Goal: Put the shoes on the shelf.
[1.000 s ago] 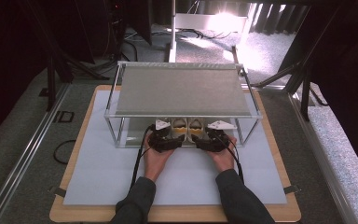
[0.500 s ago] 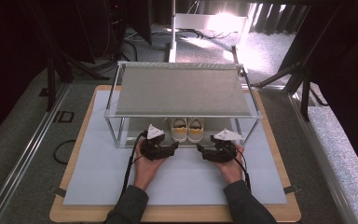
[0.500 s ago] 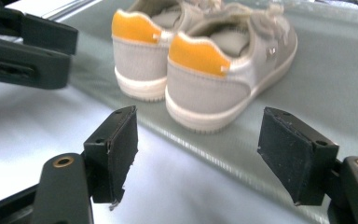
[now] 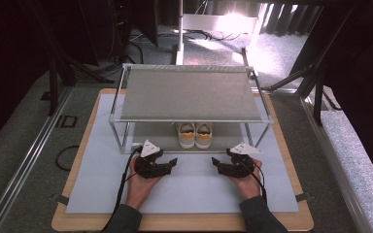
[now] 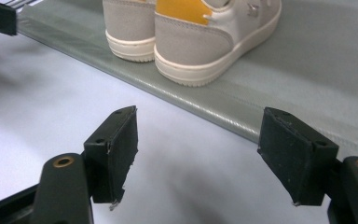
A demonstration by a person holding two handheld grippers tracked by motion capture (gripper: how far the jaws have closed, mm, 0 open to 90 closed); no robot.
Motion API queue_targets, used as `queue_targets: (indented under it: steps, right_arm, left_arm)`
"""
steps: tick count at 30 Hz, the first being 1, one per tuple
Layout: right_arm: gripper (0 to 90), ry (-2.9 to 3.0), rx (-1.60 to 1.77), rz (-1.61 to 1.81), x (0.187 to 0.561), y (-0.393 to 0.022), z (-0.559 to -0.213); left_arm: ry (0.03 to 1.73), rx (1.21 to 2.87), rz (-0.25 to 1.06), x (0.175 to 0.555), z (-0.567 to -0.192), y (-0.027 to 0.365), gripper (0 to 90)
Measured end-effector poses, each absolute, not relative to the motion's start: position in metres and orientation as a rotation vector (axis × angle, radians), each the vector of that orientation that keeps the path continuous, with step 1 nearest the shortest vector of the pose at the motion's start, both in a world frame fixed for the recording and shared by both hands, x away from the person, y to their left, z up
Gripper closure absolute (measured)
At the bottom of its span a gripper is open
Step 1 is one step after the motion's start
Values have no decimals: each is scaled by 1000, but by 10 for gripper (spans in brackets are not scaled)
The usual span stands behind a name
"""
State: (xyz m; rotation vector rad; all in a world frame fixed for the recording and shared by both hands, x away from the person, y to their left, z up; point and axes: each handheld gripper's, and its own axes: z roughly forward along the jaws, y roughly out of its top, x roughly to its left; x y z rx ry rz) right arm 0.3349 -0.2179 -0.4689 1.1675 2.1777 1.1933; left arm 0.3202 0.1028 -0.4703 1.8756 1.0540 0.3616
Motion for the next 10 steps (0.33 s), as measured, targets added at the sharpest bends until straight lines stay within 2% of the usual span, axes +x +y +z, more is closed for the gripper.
queue_targets:
  steps: [10]
  right_arm:
    - [284, 2158, 1200, 1199, 329, -229, -470]
  left_arm:
    - [1092, 1880, 375, 309, -476, 120, 314]
